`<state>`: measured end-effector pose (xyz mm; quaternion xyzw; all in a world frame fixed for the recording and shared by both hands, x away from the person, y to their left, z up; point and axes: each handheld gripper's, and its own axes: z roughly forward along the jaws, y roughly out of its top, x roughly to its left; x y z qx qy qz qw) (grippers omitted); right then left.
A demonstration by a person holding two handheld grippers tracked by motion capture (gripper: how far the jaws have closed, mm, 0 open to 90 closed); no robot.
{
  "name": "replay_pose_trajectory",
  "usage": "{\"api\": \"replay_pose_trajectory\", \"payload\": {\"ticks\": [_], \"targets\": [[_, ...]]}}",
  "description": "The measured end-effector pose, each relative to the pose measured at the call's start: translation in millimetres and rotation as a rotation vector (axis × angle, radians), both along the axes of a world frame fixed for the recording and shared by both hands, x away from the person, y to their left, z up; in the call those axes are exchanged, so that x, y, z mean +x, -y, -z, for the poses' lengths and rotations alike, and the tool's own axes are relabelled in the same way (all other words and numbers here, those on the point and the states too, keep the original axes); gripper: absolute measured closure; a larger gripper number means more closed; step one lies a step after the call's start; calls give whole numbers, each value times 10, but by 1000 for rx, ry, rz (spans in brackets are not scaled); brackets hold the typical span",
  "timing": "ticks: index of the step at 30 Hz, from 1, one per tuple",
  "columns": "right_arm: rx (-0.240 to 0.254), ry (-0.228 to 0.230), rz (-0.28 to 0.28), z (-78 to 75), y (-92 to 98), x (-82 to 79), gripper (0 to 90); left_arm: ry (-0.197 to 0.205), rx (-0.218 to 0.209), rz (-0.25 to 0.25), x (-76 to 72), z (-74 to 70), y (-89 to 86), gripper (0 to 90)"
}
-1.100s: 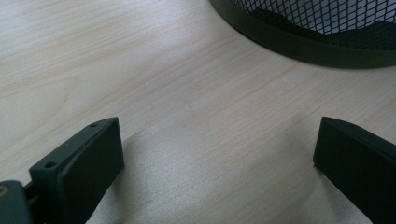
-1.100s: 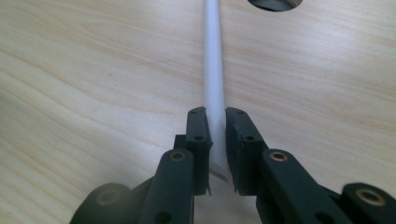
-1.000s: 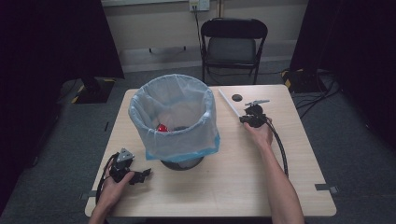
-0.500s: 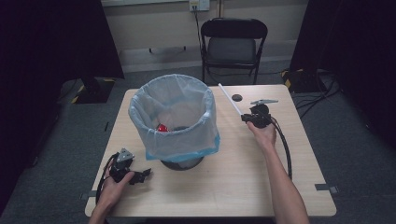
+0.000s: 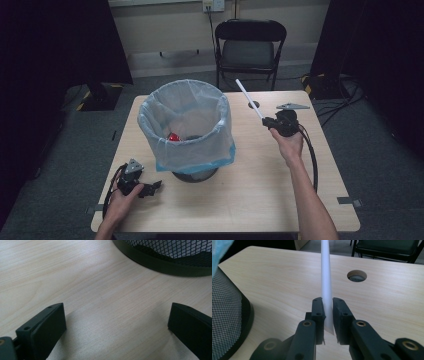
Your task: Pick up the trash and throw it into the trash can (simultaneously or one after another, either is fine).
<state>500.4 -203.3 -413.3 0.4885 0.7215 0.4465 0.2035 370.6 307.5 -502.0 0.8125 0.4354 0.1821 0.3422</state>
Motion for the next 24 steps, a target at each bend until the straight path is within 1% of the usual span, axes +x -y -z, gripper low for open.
{"api": "replay_pose_trajectory", "payload": {"ticks": [3,5,7,11,17,21,23,24], "targets": [[29,23,-3,-91,24,-57,805,0,0,0,0,0,0,10],[38,36,-9,-146,30,-92,805,0,-3,-1,0,1,2,10],[36,39,-4,-189,34,-119,806,0,-1,-1,0,0,1,10],[59,52,-12,-260,44,-173,806,0,-3,-2,0,1,2,10],[114,111,-44,-436,11,-269,806,0,0,0,0,0,-1,10],[123,137,-67,-560,-40,-298,806,0,-3,-1,0,1,2,10],[141,141,-88,-606,-62,-302,805,0,-3,-1,0,1,2,10],[138,147,-91,-630,-74,-307,806,0,-3,-2,0,1,2,10]]}}
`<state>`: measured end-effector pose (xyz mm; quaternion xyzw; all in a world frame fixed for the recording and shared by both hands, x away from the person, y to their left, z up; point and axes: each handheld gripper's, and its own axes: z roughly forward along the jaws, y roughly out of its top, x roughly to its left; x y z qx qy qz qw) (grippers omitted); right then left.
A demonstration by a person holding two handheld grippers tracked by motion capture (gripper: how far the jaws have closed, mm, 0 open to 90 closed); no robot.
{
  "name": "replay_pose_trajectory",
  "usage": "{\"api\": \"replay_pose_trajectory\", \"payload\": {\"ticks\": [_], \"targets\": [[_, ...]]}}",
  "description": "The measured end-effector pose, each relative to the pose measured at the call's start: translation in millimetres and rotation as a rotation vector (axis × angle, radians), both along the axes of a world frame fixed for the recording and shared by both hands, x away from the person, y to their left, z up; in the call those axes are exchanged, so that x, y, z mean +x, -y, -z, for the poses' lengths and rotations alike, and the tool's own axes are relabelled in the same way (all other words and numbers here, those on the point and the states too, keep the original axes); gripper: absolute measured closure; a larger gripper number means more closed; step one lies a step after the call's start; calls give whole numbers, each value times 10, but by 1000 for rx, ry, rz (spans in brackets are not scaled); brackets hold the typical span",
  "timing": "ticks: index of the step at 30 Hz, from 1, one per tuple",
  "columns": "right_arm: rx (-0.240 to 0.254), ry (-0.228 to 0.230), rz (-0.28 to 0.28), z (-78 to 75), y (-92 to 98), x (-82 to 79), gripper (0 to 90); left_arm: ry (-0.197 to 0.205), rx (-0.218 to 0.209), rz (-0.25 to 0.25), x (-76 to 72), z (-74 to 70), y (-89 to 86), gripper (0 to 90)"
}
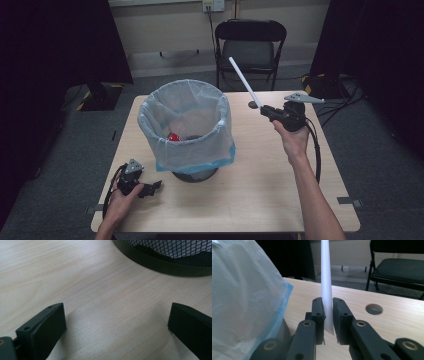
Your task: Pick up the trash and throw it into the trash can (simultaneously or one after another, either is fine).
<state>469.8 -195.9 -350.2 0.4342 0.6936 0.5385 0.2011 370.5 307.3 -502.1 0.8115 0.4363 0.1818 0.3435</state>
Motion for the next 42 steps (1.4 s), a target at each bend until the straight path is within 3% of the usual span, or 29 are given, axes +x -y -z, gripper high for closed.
{"api": "replay_pose_trajectory", "payload": {"ticks": [24,30,42], "targets": [[61,129,-109,-562,-292,-113,806,0,3,1,0,-1,-1,10],[48,155,-127,-681,-365,-165,806,1,0,-1,0,0,1,10],[69,203,-189,-899,-543,-251,807,0,4,1,0,-1,-2,10]]}}
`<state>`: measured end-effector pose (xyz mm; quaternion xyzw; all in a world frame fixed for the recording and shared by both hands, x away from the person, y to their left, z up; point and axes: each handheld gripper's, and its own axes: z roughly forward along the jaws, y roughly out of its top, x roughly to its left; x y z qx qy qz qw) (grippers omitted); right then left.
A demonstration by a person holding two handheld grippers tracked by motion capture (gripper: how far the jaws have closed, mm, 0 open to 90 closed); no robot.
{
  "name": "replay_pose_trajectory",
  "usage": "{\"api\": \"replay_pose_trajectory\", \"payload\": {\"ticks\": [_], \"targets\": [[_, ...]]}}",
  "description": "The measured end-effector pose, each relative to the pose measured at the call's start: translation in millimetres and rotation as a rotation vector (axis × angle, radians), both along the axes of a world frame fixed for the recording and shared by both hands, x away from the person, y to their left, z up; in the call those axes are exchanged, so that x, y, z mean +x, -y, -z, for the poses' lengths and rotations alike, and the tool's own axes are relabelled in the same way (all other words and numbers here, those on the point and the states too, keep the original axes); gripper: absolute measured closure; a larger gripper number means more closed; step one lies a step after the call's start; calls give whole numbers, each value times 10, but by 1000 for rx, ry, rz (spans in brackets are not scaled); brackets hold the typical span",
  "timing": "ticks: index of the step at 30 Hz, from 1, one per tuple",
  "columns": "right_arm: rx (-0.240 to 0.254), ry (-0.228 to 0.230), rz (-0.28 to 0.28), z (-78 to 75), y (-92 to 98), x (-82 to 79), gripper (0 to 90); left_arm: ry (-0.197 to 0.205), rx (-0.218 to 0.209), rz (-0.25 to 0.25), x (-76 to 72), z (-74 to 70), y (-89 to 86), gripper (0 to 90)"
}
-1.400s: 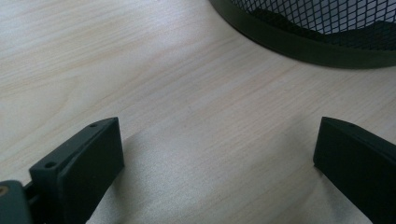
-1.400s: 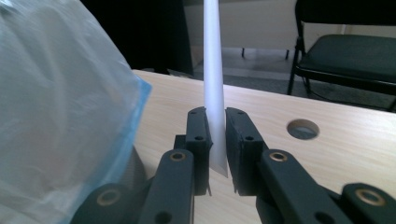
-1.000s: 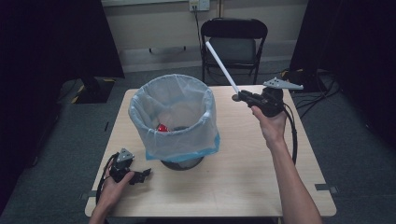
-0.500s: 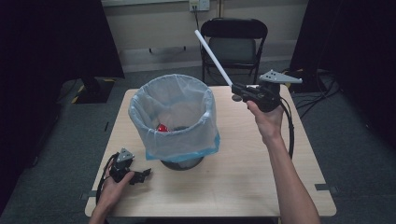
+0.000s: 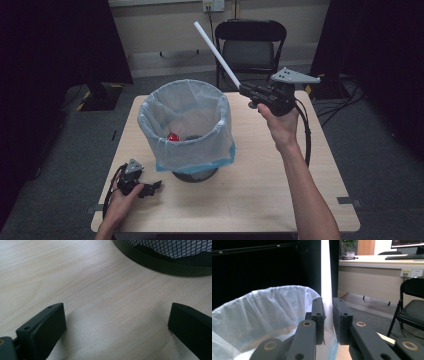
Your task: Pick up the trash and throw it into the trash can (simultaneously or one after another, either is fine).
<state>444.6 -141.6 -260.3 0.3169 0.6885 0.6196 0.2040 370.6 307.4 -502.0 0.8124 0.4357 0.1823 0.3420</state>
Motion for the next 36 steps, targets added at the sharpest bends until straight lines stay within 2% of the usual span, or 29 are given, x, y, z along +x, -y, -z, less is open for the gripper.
{"api": "replay_pose_trajectory", "payload": {"ticks": [9,24,29,36], "targets": [[20,26,-58,-134,-195,-51,806,0,-4,-2,-1,1,3,10],[39,38,-145,-216,-511,-90,805,0,-1,-1,0,0,1,10],[25,29,-190,-215,-639,-112,804,0,0,0,0,0,0,10],[-38,0,-252,-166,-782,-153,796,1,-4,-2,-1,2,3,10]]}}
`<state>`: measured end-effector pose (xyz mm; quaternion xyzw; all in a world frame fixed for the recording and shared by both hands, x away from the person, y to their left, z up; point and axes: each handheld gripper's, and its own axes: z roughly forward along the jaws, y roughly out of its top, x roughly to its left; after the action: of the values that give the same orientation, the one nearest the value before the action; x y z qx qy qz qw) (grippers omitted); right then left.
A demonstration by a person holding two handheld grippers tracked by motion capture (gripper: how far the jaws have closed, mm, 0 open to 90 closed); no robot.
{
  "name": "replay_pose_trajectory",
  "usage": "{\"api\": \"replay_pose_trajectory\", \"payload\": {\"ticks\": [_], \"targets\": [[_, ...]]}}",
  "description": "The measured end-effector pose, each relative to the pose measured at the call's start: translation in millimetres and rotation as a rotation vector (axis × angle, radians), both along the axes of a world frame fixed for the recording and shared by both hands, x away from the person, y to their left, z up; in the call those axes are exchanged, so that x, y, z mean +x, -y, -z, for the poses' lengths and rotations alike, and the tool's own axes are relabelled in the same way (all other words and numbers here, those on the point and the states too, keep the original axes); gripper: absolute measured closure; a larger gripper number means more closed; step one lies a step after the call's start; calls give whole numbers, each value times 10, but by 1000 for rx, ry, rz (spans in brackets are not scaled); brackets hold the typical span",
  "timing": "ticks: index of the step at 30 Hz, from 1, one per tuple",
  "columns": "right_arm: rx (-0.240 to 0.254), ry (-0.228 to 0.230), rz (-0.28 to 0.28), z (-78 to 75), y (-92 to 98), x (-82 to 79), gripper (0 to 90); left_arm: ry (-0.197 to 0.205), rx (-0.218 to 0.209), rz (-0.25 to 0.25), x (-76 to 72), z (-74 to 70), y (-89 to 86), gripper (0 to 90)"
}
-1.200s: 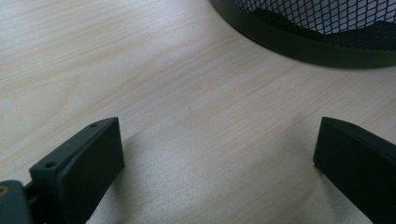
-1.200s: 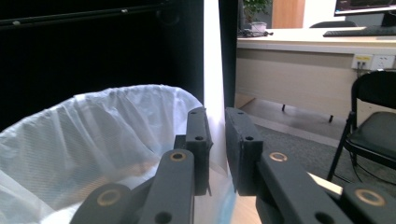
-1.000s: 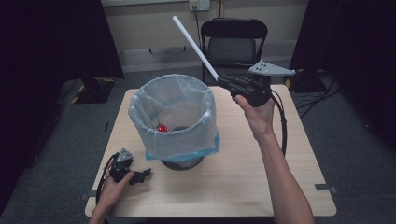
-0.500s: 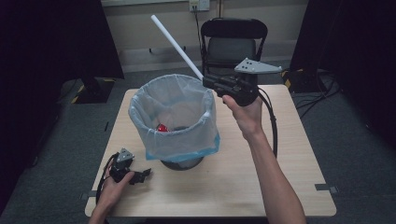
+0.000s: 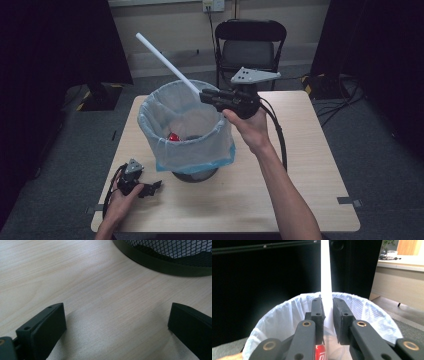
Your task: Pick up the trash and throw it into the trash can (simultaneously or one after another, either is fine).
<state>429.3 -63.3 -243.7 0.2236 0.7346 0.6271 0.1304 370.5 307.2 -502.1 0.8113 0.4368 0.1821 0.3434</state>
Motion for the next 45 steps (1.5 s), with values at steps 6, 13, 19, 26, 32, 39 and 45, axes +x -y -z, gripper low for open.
{"api": "replay_pose_trajectory", "payload": {"ticks": [6,13,19,26,32,39,45], "targets": [[-11,-8,-7,26,-25,15,683,0,3,2,1,-1,-2,10],[-18,-23,7,49,-15,58,520,0,4,2,1,-1,-3,10],[-28,-34,13,56,-8,80,471,-1,3,2,1,-2,-3,10],[-45,-43,47,67,27,118,357,0,3,2,1,-1,-2,10],[-53,-41,89,90,88,132,288,0,1,1,0,0,0,10],[-53,-43,141,61,208,151,246,0,0,0,0,0,0,10],[-57,-42,185,50,323,173,204,-1,3,2,1,-2,-3,10]]}}
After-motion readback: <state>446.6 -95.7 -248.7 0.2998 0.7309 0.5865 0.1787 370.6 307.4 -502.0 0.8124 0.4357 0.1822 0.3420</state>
